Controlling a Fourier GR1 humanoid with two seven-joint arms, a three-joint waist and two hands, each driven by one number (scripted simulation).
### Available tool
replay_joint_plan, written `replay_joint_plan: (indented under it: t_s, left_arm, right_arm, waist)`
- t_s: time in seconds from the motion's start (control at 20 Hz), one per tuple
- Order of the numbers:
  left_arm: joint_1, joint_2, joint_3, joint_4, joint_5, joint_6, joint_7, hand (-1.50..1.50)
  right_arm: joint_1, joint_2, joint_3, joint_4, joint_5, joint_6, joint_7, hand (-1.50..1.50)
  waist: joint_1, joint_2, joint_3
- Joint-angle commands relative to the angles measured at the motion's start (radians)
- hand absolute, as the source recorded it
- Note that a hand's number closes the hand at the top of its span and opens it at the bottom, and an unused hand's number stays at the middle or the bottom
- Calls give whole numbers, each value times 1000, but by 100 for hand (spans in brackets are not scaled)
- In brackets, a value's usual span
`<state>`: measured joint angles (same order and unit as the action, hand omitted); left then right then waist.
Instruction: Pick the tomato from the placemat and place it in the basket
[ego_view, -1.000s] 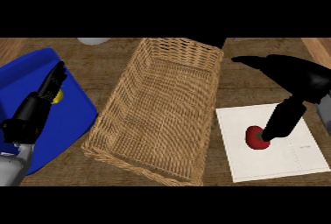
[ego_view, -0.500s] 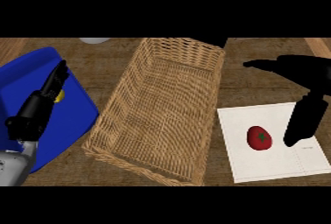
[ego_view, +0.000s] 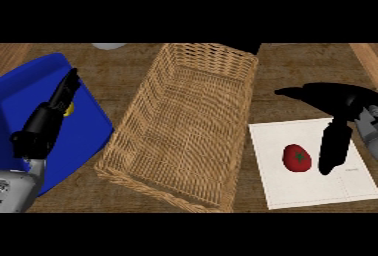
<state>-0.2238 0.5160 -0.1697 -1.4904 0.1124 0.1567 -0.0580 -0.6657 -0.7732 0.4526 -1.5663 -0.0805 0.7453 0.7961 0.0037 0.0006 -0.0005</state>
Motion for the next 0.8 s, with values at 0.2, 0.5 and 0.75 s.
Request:
replay_joint_plan:
  t_s: [0.2, 0.5, 0.75]
  left_arm:
    - [-29, -17, 43, -30, -29, -43, 90, 0]
    - [63, -20, 107, -52, -33, -105, 5, 0]
    - [26, -103, 79, 14, -104, -77, -17, 0]
  right_arm:
    - [87, 93, 3, 36, 167, 56, -7, -150]
    - [135, 127, -61, 94, 333, 30, -154, -150]
    - [288, 66, -85, 14, 420, 13, -277, -150]
  waist:
    - [-1, -1, 1]
    - [3, -1, 1]
    - [-10, -1, 1]
